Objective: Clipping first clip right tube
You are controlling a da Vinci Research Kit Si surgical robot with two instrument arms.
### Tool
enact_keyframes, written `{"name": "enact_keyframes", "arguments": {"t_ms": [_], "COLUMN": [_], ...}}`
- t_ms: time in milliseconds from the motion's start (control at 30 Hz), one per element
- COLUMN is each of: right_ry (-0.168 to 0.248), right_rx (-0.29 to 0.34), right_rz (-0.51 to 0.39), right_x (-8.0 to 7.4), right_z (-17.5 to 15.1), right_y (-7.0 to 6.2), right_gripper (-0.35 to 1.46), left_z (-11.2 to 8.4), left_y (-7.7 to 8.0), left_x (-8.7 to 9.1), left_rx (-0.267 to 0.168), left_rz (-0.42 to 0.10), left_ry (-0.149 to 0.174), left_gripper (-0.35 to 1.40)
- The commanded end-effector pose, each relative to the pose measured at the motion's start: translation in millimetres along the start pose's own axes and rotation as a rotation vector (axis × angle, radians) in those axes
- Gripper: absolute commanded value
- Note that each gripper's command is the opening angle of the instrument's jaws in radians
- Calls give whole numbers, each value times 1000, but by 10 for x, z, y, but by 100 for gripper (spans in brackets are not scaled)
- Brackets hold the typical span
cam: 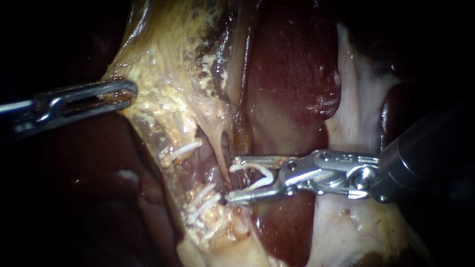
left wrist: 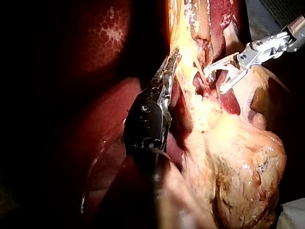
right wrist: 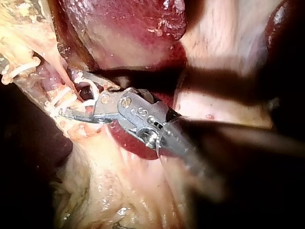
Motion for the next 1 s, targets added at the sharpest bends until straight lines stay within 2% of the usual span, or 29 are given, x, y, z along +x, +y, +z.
{"name": "enact_keyframes", "arguments": {"t_ms": [33,233,367,467,567,667,733,833,1000], "right_ry": [0,-5,-17,17,86,127,131,111,105], "right_rx": [0,20,59,143,246,337,383,429,435], "right_rz": [0,-7,-27,-46,-12,15,16,12,21], "right_x": [-1,-4,-4,-4,-2,-3,-3,-2,-3], "right_z": [1,16,23,23,18,12,11,13,23], "right_y": [1,3,5,4,2,-2,-4,-8,-12], "right_gripper": [59,59,60,60,60,56,54,51,51], "left_z": [0,0,0,0,-1,-1,-1,0,2], "left_y": [0,-1,-1,-1,-1,-1,-1,0,2], "left_x": [0,0,0,0,0,0,0,0,1], "left_rx": [-2,-4,-4,-4,-5,-5,-5,-6,-7], "left_rz": [1,0,0,-1,-1,-1,-1,-1,-1], "left_ry": [0,0,-1,-1,-1,-1,-1,-1,-2], "left_gripper": [-35,-35,-35,-35,-35,-35,-35,-35,-35]}}
